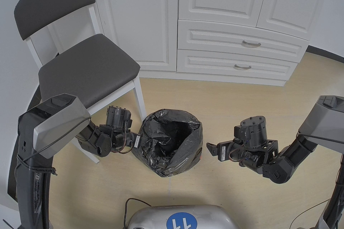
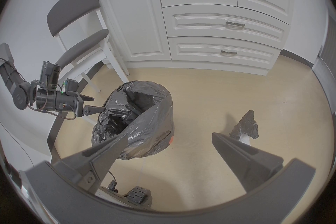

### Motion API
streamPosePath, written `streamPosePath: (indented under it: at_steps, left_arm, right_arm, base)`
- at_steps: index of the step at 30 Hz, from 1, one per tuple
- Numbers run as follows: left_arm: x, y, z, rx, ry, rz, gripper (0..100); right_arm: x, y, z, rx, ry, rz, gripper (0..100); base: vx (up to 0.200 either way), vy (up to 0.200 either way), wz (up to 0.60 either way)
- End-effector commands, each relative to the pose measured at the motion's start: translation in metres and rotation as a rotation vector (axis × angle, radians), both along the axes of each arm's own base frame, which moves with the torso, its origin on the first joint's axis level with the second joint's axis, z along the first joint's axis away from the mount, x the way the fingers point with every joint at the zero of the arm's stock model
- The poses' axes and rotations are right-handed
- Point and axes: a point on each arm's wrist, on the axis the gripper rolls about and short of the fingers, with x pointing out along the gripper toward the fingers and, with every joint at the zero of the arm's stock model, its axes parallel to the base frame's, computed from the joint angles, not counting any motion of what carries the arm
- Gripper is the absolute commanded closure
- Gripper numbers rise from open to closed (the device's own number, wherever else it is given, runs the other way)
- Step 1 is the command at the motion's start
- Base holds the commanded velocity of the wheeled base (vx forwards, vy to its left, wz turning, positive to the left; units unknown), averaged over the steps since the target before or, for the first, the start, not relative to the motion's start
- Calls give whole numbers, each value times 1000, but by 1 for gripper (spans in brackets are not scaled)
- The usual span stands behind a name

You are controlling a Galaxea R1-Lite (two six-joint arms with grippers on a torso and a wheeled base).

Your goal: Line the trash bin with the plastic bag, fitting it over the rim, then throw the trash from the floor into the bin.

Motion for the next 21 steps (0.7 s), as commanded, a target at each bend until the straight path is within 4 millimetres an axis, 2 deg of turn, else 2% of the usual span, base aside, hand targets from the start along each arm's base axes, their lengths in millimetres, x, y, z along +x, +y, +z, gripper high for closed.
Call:
streamPosePath:
  at_steps: [1, 10, 17, 21]
  left_arm:
    - [3, 7, -3, 3, 5, 19, 0]
    - [7, 30, -1, -21, 10, 82, 0]
    - [6, 30, -5, -28, 22, 85, 0]
    - [12, 29, -20, -23, 40, 85, 0]
  right_arm:
    - [2, -1, -2, -2, 4, -4, 0]
    - [2, -1, -3, -3, 5, -4, 0]
    - [1, -1, -3, -5, 8, -4, 0]
    - [1, -1, -3, -5, 8, -4, 0]
  base:
    - [0, 0, 0]
    - [0, 0, 0]
    - [0, 0, 0]
    - [0, 0, 0]
